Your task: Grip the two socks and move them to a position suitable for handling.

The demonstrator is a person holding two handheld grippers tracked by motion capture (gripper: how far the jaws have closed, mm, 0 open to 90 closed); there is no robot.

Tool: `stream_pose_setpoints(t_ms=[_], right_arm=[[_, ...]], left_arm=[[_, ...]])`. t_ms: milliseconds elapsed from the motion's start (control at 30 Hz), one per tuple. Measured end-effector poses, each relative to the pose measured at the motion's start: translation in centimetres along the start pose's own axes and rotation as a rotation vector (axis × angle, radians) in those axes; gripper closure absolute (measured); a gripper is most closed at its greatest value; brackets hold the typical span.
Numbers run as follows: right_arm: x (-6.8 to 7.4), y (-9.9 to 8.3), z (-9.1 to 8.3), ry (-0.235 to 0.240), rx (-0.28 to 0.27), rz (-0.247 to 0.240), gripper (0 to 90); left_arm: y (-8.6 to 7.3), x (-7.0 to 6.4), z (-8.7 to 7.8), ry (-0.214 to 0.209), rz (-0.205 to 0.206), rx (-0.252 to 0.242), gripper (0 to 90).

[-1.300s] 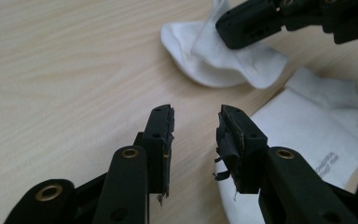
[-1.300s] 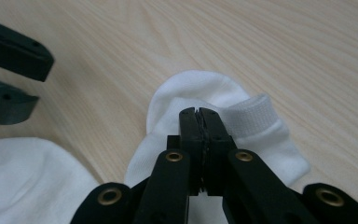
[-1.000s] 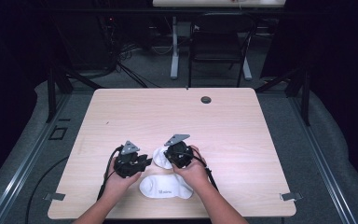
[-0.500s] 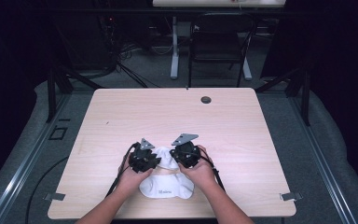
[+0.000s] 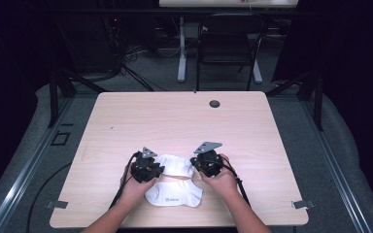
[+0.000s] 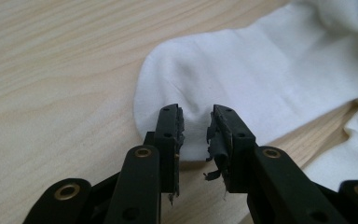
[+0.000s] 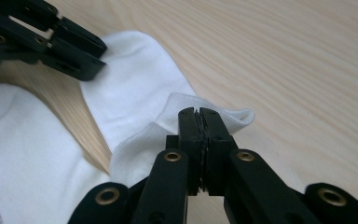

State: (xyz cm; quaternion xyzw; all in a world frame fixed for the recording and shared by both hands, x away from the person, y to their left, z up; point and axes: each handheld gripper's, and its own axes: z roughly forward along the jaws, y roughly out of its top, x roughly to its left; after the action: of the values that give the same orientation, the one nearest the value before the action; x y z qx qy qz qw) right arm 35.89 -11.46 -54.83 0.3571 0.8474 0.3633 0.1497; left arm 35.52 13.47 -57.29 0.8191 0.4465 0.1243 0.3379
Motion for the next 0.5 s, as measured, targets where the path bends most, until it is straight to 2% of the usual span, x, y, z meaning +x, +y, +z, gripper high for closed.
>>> stream_pose_setpoints(t_ms=[167,233,300,400,500], right_arm=[[-1.3,-1.3,-0.9,-0.018,0.016,0.073,83.7],[-1.7,-1.5,-1.7,-0.029,-0.015,0.119,83.3],[-1.7,-1.2,-2.7,-0.041,-0.058,0.131,83.3],[-1.3,-0.6,-3.4,-0.034,-0.088,0.126,82.0],[-0.4,-0.5,-2.5,-0.026,-0.066,0.105,76.5]], left_arm=[[-0.3,0.1,-0.3,-0.017,-0.004,0.002,69.6],[-0.2,0.1,-0.4,-0.025,-0.009,0.001,67.9],[-0.1,0.3,-0.5,-0.034,-0.011,-0.011,66.9],[0.3,0.5,-0.7,-0.034,-0.011,-0.028,65.4],[0.7,0.7,-0.6,-0.041,-0.008,-0.041,62.9]])
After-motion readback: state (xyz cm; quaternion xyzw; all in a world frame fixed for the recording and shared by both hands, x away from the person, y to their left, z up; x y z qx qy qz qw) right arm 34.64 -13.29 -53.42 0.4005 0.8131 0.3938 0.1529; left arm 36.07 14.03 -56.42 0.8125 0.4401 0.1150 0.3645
